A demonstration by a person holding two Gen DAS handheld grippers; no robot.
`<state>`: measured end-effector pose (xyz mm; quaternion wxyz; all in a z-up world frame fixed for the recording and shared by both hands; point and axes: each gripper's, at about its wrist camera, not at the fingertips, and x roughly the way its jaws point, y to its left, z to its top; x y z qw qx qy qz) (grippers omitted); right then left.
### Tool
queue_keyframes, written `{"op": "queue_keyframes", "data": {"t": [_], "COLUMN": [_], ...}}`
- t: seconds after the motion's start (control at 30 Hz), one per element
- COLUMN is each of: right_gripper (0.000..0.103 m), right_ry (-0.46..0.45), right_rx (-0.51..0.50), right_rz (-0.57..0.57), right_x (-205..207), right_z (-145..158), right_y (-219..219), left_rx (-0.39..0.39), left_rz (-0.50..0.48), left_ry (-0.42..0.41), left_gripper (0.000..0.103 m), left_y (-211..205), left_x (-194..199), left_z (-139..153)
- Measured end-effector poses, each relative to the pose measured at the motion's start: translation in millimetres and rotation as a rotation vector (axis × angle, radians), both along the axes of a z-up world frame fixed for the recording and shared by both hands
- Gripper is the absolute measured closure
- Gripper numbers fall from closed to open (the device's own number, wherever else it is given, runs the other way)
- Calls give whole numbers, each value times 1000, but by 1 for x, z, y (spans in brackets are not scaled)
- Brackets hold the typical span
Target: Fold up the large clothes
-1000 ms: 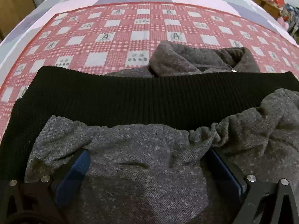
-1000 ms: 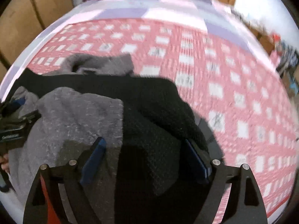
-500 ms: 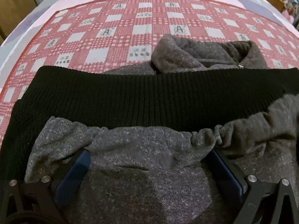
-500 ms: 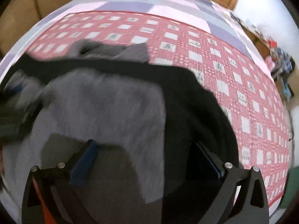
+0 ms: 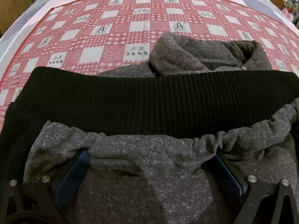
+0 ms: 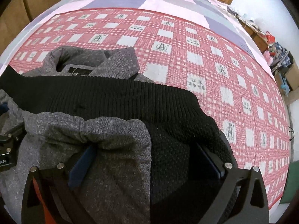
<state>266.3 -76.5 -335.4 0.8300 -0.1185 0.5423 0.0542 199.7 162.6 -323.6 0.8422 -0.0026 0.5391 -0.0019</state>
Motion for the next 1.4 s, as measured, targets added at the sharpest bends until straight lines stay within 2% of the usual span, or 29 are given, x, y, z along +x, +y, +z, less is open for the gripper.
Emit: {"op": "queue_keyframes", "data": {"t": [0.1, 0.2, 0.27, 0.33, 0.5, 0.63, 0.7, 0.73, 0.8, 0.87, 0.9, 0.97, 1.07, 1.17, 1.23, 1.33, 1.4], "right_gripper": [0, 0, 0, 0, 0, 0, 0, 0, 0, 0, 0, 0, 0, 0, 0, 0, 0], "right_ry": [11, 60, 70, 31, -160, -244, -247, -231, -187, -102, -63, -56, -70, -114, -98, -80, -108], "right_rx": [0, 19, 42, 68, 109, 113, 118, 117, 92, 36, 44, 47, 27, -17, -8, 30, 56], "right_rz": [-1, -6, -6, -10, 38, 144, 161, 158, 138, 90, 64, 6, -38, -8, 19, 68, 102], "right_x": [3, 14, 13, 2, -63, -139, -170, -185, -197, -190, -181, -157, -122, -93, -78, -66, -73], "right_z": [-2, -3, 3, 16, 62, 84, 85, 81, 69, 44, 33, 22, 19, 18, 18, 22, 32], "right_y": [0, -2, -5, -9, -10, 10, 18, 23, 29, 32, 29, 23, 26, 36, 36, 29, 24], "left_rx": [-29, -78, -96, -106, -91, -96, -83, -51, -13, -16, -41, -87, -64, -103, -134, -91, -69], "left_rz": [4, 9, -4, -29, -86, -71, -63, -57, -45, -5, 10, 22, 18, 76, 103, 54, 34], "left_ry": [32, 86, 83, 59, -95, -208, -218, -214, -190, -115, -90, -116, -133, -93, -73, -92, -110], "left_gripper": [0, 0, 0, 0, 0, 0, 0, 0, 0, 0, 0, 0, 0, 0, 0, 0, 0], "left_y": [3, 10, 13, 15, 26, 43, 50, 51, 56, 67, 74, 81, 75, 87, 95, 90, 87], "left_x": [11, 22, 17, 8, -42, -100, -119, -134, -143, -138, -132, -110, -69, -35, -31, -38, -46], "left_z": [-5, -4, 3, 13, 61, 92, 95, 91, 78, 50, 39, 27, 26, 17, 12, 15, 23]}}
